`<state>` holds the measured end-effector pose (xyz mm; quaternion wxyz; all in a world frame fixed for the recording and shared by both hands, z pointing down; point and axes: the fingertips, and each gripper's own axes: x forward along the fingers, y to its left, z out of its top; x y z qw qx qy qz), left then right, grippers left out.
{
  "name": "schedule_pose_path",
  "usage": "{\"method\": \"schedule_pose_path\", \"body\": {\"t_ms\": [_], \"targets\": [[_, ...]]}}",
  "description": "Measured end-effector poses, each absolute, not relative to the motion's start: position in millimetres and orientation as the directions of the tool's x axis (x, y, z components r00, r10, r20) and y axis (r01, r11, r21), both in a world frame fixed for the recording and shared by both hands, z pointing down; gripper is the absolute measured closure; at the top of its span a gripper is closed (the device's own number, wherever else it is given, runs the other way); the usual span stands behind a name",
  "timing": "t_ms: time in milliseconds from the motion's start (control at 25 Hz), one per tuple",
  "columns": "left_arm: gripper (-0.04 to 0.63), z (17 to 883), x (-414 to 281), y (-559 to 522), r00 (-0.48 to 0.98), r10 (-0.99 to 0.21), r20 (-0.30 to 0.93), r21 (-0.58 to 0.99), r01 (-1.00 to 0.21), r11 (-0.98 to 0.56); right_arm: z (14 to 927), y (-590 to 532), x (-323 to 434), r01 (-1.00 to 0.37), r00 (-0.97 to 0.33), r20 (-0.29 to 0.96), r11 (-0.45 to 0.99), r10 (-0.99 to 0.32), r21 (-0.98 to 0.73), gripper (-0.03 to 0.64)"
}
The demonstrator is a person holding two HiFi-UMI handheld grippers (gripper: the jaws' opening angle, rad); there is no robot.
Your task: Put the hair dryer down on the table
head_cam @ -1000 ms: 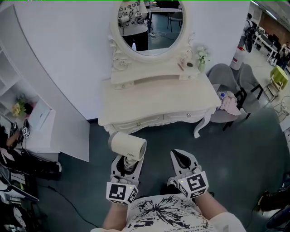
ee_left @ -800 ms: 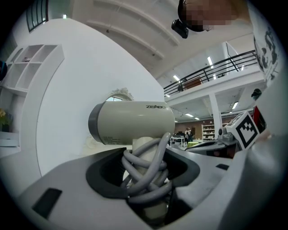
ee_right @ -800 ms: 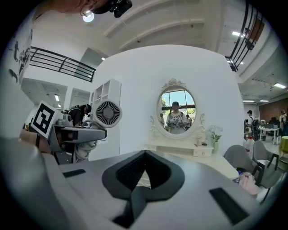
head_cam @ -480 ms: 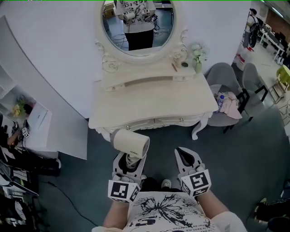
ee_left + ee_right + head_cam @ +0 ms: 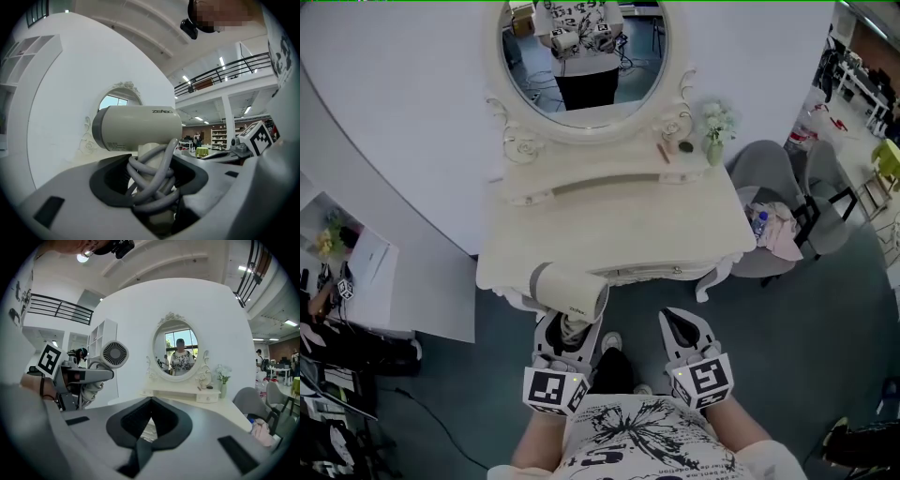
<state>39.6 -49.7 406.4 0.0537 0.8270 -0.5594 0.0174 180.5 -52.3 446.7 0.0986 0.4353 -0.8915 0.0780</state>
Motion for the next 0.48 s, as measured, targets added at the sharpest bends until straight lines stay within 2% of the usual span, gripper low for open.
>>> {"method": "schedule_pose_path", "body": {"t_ms": [480], "targets": [[0.348,412,-23,-216,0.415,-0.905,0.088,0.104,-0.908,-0.406,446,-206,122,-0.819,-0.561,0.262,0.573,-0.785,-0.037,0.606]]}}
